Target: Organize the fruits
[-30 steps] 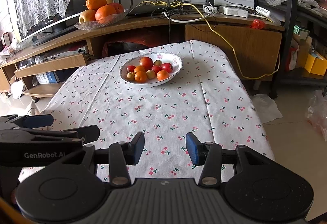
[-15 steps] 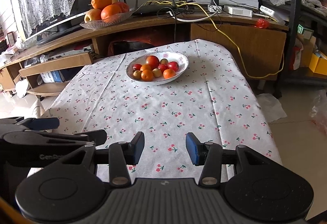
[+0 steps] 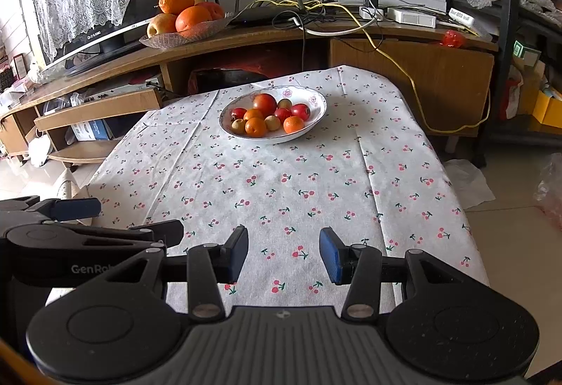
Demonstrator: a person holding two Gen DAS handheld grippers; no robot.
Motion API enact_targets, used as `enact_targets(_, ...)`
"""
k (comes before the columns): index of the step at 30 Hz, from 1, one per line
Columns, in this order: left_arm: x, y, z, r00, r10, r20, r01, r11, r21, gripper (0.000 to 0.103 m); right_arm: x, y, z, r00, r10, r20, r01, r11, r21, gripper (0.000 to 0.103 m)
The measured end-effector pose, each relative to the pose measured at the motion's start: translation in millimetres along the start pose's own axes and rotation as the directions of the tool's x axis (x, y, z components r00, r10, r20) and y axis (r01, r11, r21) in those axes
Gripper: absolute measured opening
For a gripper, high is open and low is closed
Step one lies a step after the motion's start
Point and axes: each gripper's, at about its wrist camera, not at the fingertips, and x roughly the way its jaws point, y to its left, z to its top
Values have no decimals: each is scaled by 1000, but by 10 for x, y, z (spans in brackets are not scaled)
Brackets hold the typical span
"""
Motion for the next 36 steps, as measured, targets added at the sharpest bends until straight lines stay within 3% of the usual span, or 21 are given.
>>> enact_targets(36, -1, 10, -2, 1000, 9, 1, -9, 1000, 8, 103, 7, 6, -15, 1000, 1, -2, -1, 1000, -2, 46)
